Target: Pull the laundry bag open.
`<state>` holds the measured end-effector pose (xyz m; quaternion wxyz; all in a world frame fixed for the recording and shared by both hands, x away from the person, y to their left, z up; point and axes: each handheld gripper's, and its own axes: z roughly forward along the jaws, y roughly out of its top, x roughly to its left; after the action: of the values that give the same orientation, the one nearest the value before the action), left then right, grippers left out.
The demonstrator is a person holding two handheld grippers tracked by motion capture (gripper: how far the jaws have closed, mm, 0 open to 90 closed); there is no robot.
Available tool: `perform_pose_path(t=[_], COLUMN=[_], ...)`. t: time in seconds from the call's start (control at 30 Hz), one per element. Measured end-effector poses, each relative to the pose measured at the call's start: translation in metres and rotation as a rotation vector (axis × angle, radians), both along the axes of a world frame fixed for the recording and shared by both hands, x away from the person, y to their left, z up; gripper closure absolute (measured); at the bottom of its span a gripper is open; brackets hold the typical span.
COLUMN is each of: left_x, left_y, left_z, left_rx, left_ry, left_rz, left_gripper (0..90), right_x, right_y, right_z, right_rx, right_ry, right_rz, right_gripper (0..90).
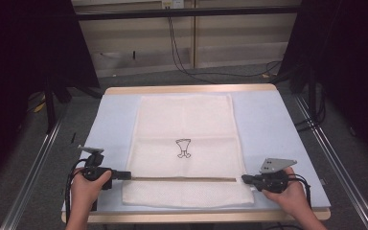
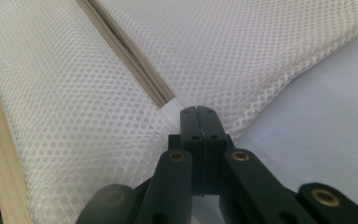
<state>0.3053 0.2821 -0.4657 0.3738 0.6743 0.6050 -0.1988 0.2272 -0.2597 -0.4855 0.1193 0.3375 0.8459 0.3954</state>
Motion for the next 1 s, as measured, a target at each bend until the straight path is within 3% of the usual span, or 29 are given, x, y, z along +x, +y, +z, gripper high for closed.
perform_pose_path(t=[0.07,0.17,0.3,0.43,0.5,0.7,0.77,0.8,0.83,0.87,0.93,1.0], left_x=[0.000,0.001,0.002,0.002,0.001,0.001,0.000,0.000,-0.001,-0.002,-0.002,-0.001], left_y=[0.006,0.012,0.021,0.028,0.032,0.029,0.030,0.031,0.032,0.033,0.032,0.028], left_z=[0.001,0.003,0.001,0.003,0.001,0.001,0.006,0.009,0.011,0.013,0.015,0.016], left_rx=[0.013,0.017,-0.015,0.034,-0.008,0.024,0.041,0.058,0.102,0.123,0.129,0.204], left_ry=[-0.005,-0.009,-0.008,-0.014,-0.009,-0.016,-0.054,-0.100,-0.174,-0.219,-0.282,-0.375], left_rz=[-0.009,0.028,0.021,0.040,0.051,0.040,0.073,0.091,0.099,0.117,0.171,0.189], left_gripper=[87.3,87.2,87.3,87.3,87.3,86.9,81.2,69.5,60.4,55.2,47.8,31.6], right_x=[0.000,0.000,0.000,0.000,0.000,0.001,0.000,0.001,0.001,0.003,0.005,0.006], right_y=[0.000,0.000,0.000,0.000,0.000,-0.001,-0.003,-0.006,-0.010,-0.015,-0.024,-0.031], right_z=[0.000,0.000,0.000,0.000,0.000,0.000,0.002,0.004,0.007,0.010,0.015,0.016], right_rx=[0.000,0.000,-0.002,-0.003,-0.001,0.009,0.024,0.039,0.064,0.093,0.088,0.081], right_ry=[0.000,0.000,0.001,0.001,0.001,0.000,-0.008,-0.025,-0.056,-0.079,-0.127,-0.162], right_rz=[0.000,0.000,0.000,0.002,0.001,0.004,-0.005,-0.015,-0.054,-0.118,-0.188,-0.261], right_gripper=[90.0,90.0,90.0,90.0,90.0,90.0,90.0,89.0,71.0,58.4,56.3,41.2])
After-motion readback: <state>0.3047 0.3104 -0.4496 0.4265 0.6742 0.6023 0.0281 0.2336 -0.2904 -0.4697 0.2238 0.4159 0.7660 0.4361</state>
